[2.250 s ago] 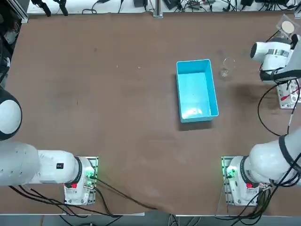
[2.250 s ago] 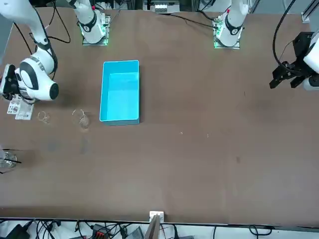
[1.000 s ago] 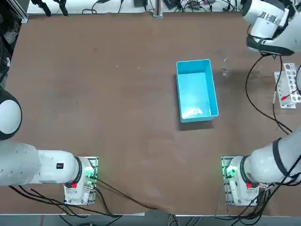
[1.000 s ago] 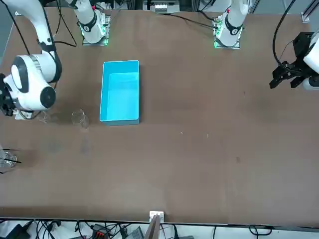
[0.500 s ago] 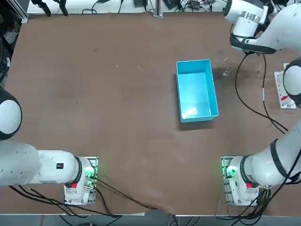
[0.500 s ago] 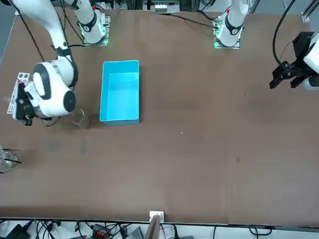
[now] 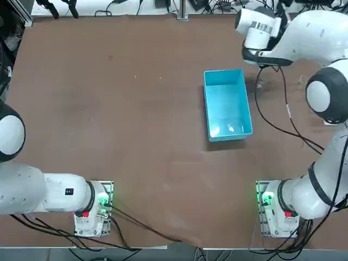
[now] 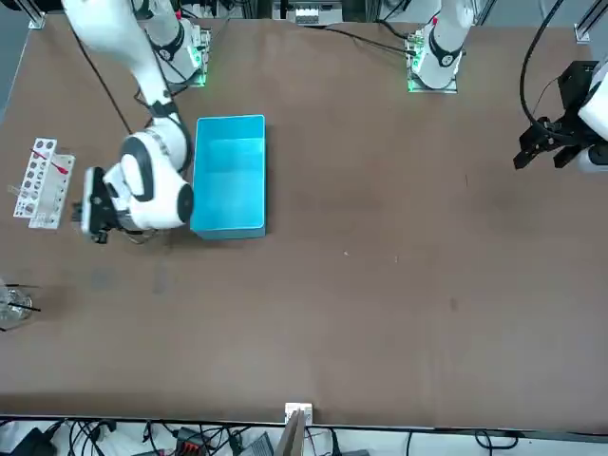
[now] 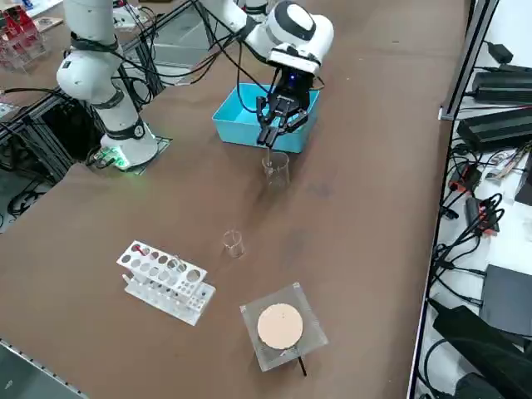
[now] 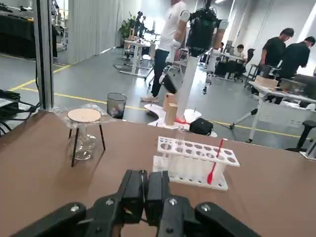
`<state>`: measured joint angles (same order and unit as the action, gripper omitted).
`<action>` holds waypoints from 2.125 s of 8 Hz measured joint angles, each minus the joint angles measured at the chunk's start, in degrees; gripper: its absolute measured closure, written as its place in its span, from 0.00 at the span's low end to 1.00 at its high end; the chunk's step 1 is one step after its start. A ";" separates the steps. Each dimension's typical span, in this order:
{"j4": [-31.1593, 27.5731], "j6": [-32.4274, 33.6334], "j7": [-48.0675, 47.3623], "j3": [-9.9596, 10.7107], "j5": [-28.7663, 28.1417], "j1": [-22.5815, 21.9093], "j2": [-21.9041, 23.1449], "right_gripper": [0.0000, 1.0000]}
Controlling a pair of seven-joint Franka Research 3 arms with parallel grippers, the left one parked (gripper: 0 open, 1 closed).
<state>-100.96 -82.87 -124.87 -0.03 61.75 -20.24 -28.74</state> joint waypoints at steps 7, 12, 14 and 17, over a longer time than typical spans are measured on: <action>7.17 5.01 -3.93 0.07 -5.10 -5.11 -7.83 0.94; 10.57 4.73 -10.40 1.13 -9.00 -4.52 -13.00 0.94; 11.02 3.26 -13.36 1.24 -10.47 -4.02 -13.04 0.94; 11.07 2.11 -17.05 1.26 -12.37 -3.24 -13.35 0.93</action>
<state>-89.89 -80.75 -141.92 1.23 49.38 -23.47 -42.08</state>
